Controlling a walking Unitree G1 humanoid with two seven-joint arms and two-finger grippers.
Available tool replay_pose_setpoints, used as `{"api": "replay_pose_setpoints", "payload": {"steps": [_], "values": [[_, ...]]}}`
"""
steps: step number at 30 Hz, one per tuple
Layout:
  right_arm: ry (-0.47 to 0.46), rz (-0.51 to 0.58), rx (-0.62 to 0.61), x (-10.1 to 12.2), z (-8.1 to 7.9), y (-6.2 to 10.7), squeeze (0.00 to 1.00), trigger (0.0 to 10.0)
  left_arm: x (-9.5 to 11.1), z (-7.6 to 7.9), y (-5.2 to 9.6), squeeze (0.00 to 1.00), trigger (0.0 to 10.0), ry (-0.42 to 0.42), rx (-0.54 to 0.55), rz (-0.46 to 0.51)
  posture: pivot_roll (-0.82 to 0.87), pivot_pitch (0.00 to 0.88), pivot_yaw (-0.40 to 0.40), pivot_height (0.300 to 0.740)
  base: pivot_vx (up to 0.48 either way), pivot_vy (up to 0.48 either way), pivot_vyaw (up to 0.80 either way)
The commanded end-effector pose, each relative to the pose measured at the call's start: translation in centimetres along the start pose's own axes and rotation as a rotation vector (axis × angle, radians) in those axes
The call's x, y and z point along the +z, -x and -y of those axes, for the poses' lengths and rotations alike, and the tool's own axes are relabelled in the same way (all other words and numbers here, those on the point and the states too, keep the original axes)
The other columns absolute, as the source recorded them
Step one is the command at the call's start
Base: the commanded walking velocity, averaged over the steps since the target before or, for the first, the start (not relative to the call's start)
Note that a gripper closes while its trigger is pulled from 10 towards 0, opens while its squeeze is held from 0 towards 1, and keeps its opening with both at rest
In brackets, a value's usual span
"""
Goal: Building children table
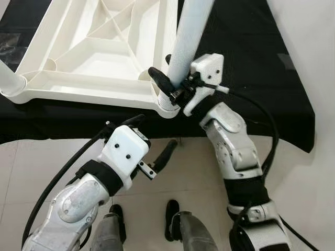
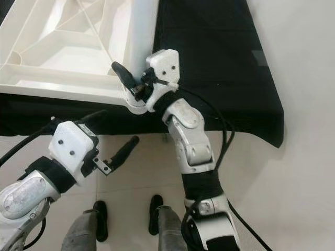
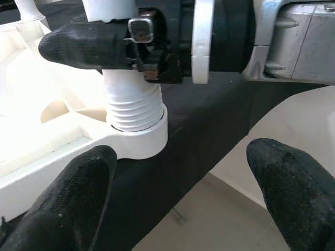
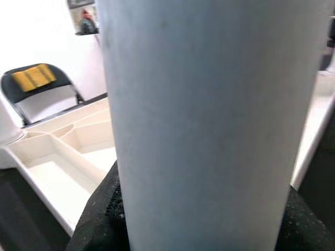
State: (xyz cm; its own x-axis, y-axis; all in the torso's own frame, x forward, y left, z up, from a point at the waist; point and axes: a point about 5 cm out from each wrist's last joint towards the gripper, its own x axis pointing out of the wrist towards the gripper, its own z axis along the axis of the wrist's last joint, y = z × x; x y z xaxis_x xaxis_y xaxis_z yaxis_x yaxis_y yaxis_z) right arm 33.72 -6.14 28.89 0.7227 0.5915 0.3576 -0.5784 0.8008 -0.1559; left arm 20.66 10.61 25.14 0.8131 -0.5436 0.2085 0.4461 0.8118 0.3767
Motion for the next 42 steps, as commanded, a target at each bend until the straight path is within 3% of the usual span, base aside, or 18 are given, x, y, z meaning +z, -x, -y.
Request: {"api": "replay_pose_setpoints", "payload": {"steps": [1, 9, 16, 21, 24, 26, 32, 36, 37, 42], "values": [[-0.053, -0.202, -0.056, -4.1, 0.2, 0.9, 0.0, 10.0, -0.4, 0.3, 0.1, 0.0, 10.0, 0.002, -0.01, -0.016, 0.13, 0.486, -0.093, 0.74, 0.0, 0.0, 0.0], [-0.028, -0.177, -0.063, -3.9, -1.1, -1.4, 0.0, 10.0, -0.8, 0.0, 0.0, 0.0, 10.0, -0.007, 0.0, -0.024, 0.13, 0.485, -0.096, 0.74, 0.0, 0.0, 0.0], [-0.063, -0.178, -0.118, -4.4, -1.8, -2.2, 0.0, 10.0, -0.8, -0.2, 0.0, 0.0, 10.0, -0.012, 0.008, -0.024, 0.14, 0.484, -0.098, 0.74, 0.0, 0.0, 0.0], [-0.191, -0.126, -0.149, -4.4, -3.5, -2.9, 0.0, 10.0, -0.9, -0.3, 0.0, 0.0, 10.0, -0.024, 0.009, -0.02, 0.13, 0.478, -0.097, 0.74, 0.0, 0.0, 0.0], [-0.301, 0.001, -0.089, -2.8, -4.8, -3.5, 0.0, 10.0, -1.0, -0.4, -0.1, 0.0, 10.0, -0.034, 0.01, -0.019, 0.13, 0.472, -0.095, 0.74, 0.0, 0.0, 0.0], [-0.325, 0.038, -0.072, -2.2, -4.8, -3.7, 0.0, 10.0, -1.0, -0.5, -0.1, 0.0, 10.0, -0.04, 0.01, -0.019, 0.13, 0.469, -0.093, 0.74, 0.0, 0.0, 0.0], [-0.333, 0.141, -0.064, -0.2, -3.0, -3.4, 0.0, 10.0, -1.1, -0.7, -0.4, 0.0, 10.0, -0.055, 0.011, -0.012, 0.12, 0.459, -0.089, 0.74, 0.0, 0.0, 0.0], [-0.304, 0.243, -0.052, 2.1, 0.0, -2.7, 0.0, 10.0, -0.8, -1.2, -1.0, 0.0, 10.0, -0.069, 0.022, 0.013, 0.11, 0.445, -0.084, 0.74, 0.0, 0.0, 0.0], [-0.304, 0.243, -0.052, 2.1, 0.0, -2.7, 0.0, 10.0, -0.8, -1.2, -1.0, 0.0, 10.0, -0.069, 0.022, 0.013, 0.11, 0.445, -0.084, 0.74, 0.0, 0.0, 0.0], [-0.195, 0.308, -0.007, 4.2, 2.5, -1.5, 0.0, 10.0, 1.1, -3.3, -2.3, 0.0, 10.0, -0.025, 0.041, 0.105, 0.1, 0.423, -0.079, 0.74, 0.0, 0.0, 0.0]]}}
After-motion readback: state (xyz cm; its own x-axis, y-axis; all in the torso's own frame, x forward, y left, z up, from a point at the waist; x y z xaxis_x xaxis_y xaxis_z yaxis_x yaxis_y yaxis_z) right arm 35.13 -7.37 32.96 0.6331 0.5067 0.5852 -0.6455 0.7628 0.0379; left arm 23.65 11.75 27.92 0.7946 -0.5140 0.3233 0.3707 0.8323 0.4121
